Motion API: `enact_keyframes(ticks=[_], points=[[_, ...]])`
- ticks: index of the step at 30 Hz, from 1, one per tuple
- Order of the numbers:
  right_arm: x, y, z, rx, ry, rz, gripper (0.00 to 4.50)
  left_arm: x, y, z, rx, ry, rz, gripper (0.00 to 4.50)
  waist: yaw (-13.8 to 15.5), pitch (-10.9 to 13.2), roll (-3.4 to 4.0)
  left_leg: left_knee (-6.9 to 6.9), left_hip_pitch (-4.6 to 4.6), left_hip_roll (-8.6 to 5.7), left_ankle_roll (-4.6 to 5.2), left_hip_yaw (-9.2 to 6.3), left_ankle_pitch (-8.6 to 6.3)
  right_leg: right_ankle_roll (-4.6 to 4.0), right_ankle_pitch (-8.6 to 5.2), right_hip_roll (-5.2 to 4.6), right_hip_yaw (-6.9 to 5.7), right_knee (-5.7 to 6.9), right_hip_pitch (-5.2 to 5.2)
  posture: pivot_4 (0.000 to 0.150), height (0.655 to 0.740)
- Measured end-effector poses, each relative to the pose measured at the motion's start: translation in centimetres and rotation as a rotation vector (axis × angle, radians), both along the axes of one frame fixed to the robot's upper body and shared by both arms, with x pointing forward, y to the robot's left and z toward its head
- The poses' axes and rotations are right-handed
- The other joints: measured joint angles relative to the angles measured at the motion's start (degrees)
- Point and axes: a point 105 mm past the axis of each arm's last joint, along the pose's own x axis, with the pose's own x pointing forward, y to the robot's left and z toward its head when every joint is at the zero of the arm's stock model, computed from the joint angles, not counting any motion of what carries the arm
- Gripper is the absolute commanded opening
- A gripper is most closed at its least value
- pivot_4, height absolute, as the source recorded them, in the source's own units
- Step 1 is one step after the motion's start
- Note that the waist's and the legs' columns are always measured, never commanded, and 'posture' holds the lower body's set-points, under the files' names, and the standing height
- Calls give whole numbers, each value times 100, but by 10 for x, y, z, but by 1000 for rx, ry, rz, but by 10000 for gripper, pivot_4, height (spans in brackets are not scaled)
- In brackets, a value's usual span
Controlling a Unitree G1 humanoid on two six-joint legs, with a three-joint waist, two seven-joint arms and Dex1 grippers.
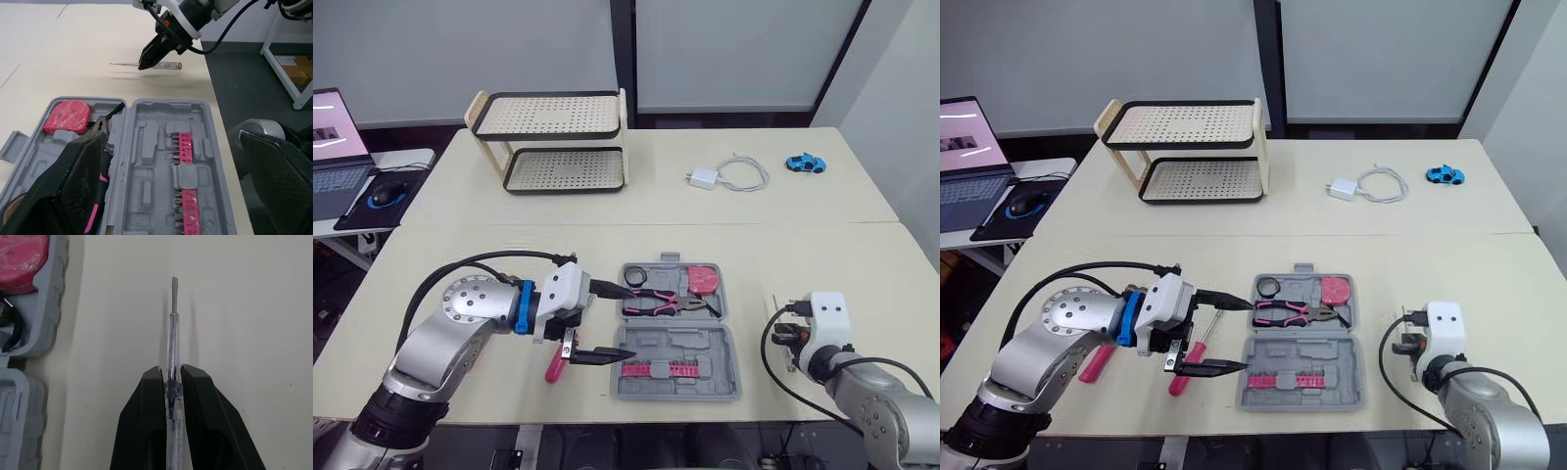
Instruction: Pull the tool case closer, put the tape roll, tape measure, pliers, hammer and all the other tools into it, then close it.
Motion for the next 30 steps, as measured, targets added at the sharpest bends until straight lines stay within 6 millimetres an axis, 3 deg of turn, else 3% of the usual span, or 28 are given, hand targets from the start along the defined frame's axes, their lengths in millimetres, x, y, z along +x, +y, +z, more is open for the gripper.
enact_keyframes(ticks=[20, 27, 30], points=[[0, 11, -22, 13, -8, -23, 1966, -1, 0, -1, 3, -1, -1, 45000, -1, 1, 1, -1, 0, -1, 0, 0, 0, 0, 0, 1, 0, 0, -2, 1500, 7400], [1, 9, -18, 57, -26, -53, 25842, -1, 0, -1, 10, -21, -3, 45000, 0, 1, 2, -1, 0, 0, 0, 1, 0, 0, 0, -1, 3, 0, -1, 1500, 7400], [-1, 3, -4, 89, -57, -61, 36412, 0, 1, -1, 10, -22, 0, 45000, 0, 2, 5, -1, 0, 1, 0, 1, 0, 0, 0, -1, 3, 0, -2, 1500, 7400]])
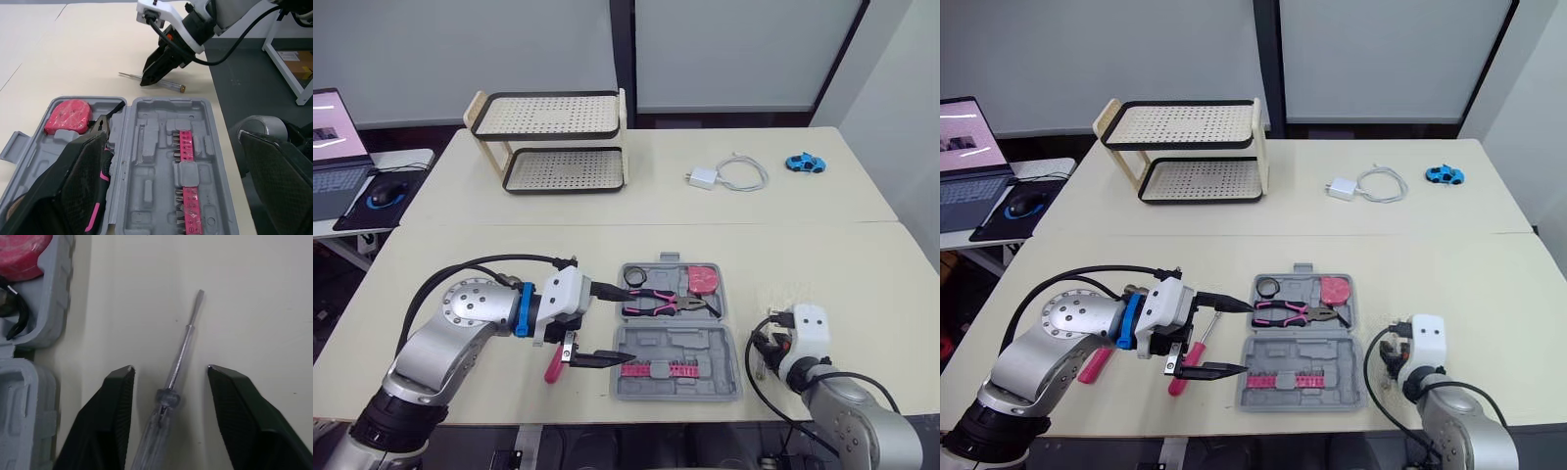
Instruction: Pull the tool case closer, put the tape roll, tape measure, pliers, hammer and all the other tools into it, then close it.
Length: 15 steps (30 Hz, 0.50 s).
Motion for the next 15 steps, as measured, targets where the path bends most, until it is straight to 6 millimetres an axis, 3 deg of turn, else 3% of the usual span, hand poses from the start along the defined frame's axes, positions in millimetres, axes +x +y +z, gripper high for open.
enact_keyframes(ticks=[2, 3, 8, 10, 15], points=[[0, 0, 17, 20, -42, 32, 43193, 0, 1, 0, -1, -1, 4, 45000, 1, 0, 0, 0, 0, 0, 0, 0, 0, 0, 0, 0, -1, 0, 0, 1500, 7400], [0, 0, 25, 21, -62, 54, 44173, 0, 1, 0, -2, -2, 7, 45000, -1, 0, 0, 0, 0, 0, 0, 0, 0, 0, 0, 1, -1, 0, 1, 1500, 7400], [-10, -15, 45, -50, -28, 215, 44173, 0, 4, -1, 1, -5, 14, 45000, 2, 2, 3, 1, -1, -5, 1, 4, -1, 0, 0, -1, -1, -4, 5, 1500, 7400], [-12, -20, 54, -139, -5, 324, 44173, 0, 6, -1, 1, -8, 20, 45000, 3, 4, 5, 2, 0, -10, 4, 5, -2, 0, 0, 0, -3, -5, 6, 1500, 7400], [-19, -28, 76, -581, 90, 871, 44173, -2, 8, -2, 4, -18, 17, 45000, -4, 14, 17, 1, 5, -9, 7, 38, -3, 3, -2, 6, -11, -11, 13, 1500, 7400]])
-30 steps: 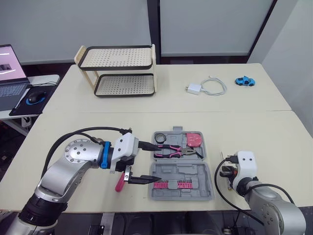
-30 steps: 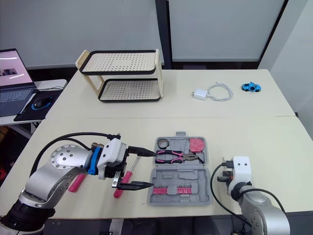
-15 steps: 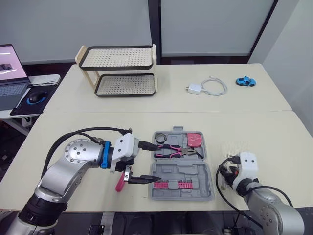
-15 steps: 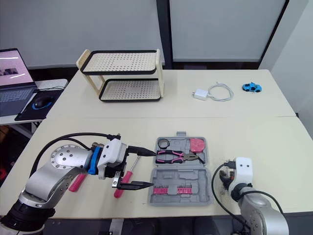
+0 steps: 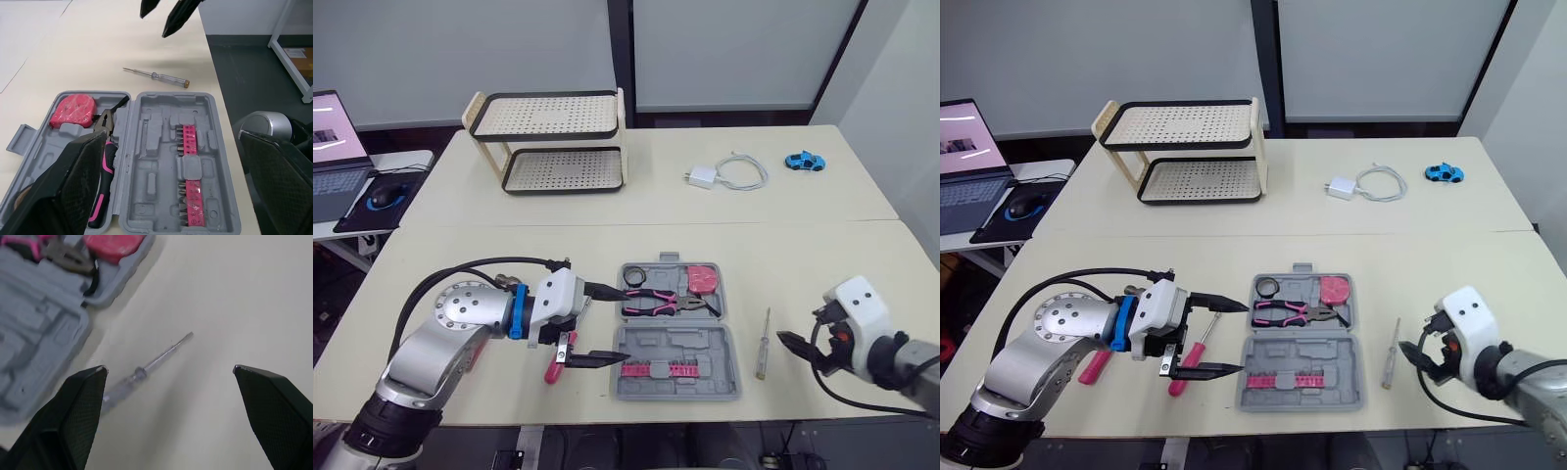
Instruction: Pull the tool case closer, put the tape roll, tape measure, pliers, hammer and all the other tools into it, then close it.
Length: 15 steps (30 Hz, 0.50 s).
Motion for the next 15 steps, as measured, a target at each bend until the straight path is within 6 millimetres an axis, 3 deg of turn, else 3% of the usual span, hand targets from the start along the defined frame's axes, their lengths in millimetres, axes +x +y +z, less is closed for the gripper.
enact_keyframes(ticks=[5, 8, 15], points=[[-1, -4, 0, -266, 50, 454, 44173, -2, 2, -2, 11, -4, -7, 45000, 5, 16, -24, 5, -2, 13, -1, 3, 0, 0, 0, -8, 2, 0, 2, 1500, 7400], [9, -2, 3, -429, 39, 730, 44173, -2, 1, -2, 12, -10, 0, 45000, -6, 20, -26, 7, -1, 19, -1, 6, 0, 0, 1, -14, 7, -3, 2, 1500, 7400], [23, 6, -20, -640, 122, 1067, 44173, -3, -7, 1, 11, -14, -7, 45000, 2, 40, -48, 9, -7, 20, -4, -1, 2, 0, 1, -14, 4, -2, -1, 1500, 7400]])
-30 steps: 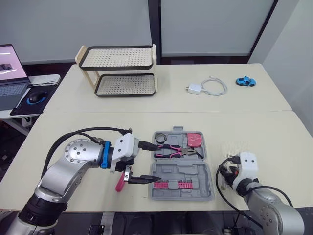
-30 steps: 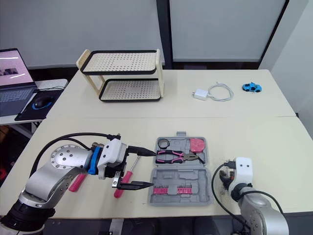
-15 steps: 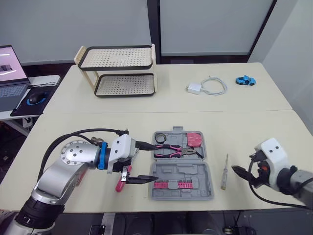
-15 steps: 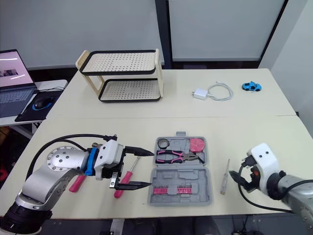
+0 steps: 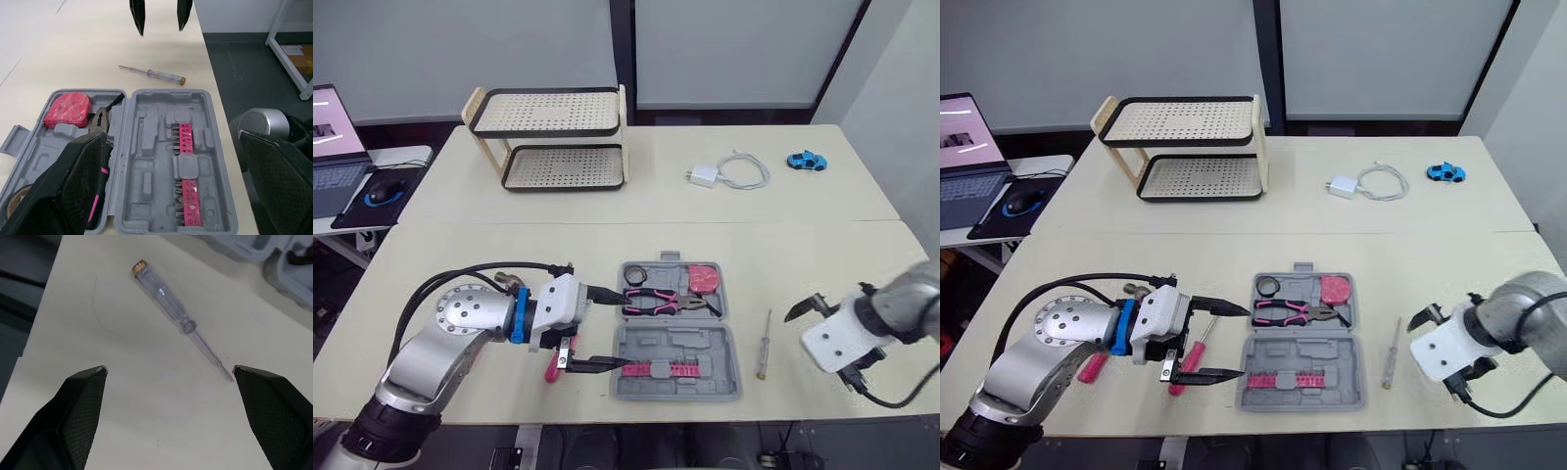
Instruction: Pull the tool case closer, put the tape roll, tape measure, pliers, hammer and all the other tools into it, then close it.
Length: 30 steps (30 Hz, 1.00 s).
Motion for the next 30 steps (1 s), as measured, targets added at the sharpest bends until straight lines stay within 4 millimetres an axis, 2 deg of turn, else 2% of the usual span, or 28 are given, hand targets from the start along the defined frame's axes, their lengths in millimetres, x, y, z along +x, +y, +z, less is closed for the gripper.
enact_keyframes(ticks=[10, 22, 25, 30], points=[[18, 24, -21, -120, 13, 143, 44173, 0, -2, 0, 2, 0, 11, 45000, 11, 1, -1, 2, 0, -3, -8, -28, 5, -1, 0, 0, -1, 5, -2, 1500, 7400], [28, 26, -47, -198, 43, 166, 44173, 1, -4, -4, 20, -8, 25, 45000, 11, 1, -1, 4, 1, -7, -9, -34, 5, -1, 1, 2, -2, 9, -3, 1500, 7400], [32, 30, -50, -198, 41, 171, 37913, 1, -5, -5, 21, -4, 20, 45000, 1, 1, -1, 4, 3, -7, -11, -33, 6, -2, 1, 3, -1, 9, -2, 1500, 7400], [41, 40, -48, -197, 31, 185, 20510, 1, -6, -7, 25, -5, 18, 45000, 3, 1, -1, 4, 3, -7, -16, -35, 9, -2, 1, 3, -2, 11, -3, 1500, 7400]])
